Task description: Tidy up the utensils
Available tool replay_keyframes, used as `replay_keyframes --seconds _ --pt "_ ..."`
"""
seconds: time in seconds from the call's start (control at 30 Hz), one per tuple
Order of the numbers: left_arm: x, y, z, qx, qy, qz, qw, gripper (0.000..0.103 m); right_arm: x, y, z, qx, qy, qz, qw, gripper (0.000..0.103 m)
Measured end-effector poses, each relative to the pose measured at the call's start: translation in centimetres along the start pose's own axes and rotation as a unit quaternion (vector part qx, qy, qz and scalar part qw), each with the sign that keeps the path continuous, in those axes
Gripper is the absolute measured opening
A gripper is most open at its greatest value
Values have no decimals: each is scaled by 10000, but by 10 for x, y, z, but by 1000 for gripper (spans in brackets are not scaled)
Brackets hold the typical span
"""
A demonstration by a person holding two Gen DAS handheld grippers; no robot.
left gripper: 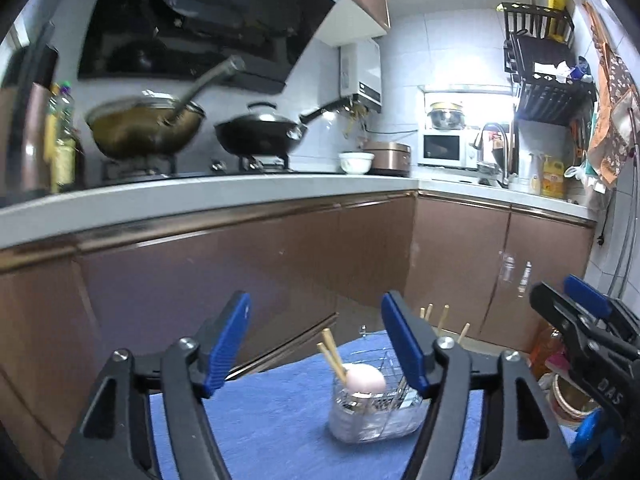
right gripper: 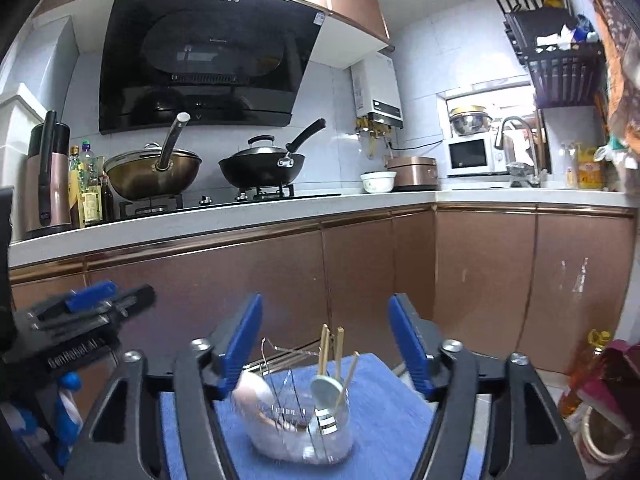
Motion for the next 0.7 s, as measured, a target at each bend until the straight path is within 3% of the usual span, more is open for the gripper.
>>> replay_keyframes --seconds 0.07,0.27,0.4,0.7 --pt "-2 -3 -21 79 51 8 10000 68 -3 0 -18 -36 -51 25 10000 87" --pt "-11 -12 -71 370 122 71 9992 71 -12 -4 -68 -244 -219 1 9995 101" --pt "-14 -21 -102 562 215 -2 9982 77 -15 -7 -98 -398 -237 9 9989 103" --pt "-28 -46 -154 815 309 -93 9961 79 -25 -10 -151 -676 -250 97 9974 103"
Point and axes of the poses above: each gripper's, at about its wrist camera, not at the fingertips, and z roughly the way its jaws point, y to its right, x to its top, the point moved 6 cm from there along z, roughly the way its jaws point, and after that the axes turned 11 degrees about -y, right-handed, at the moved point
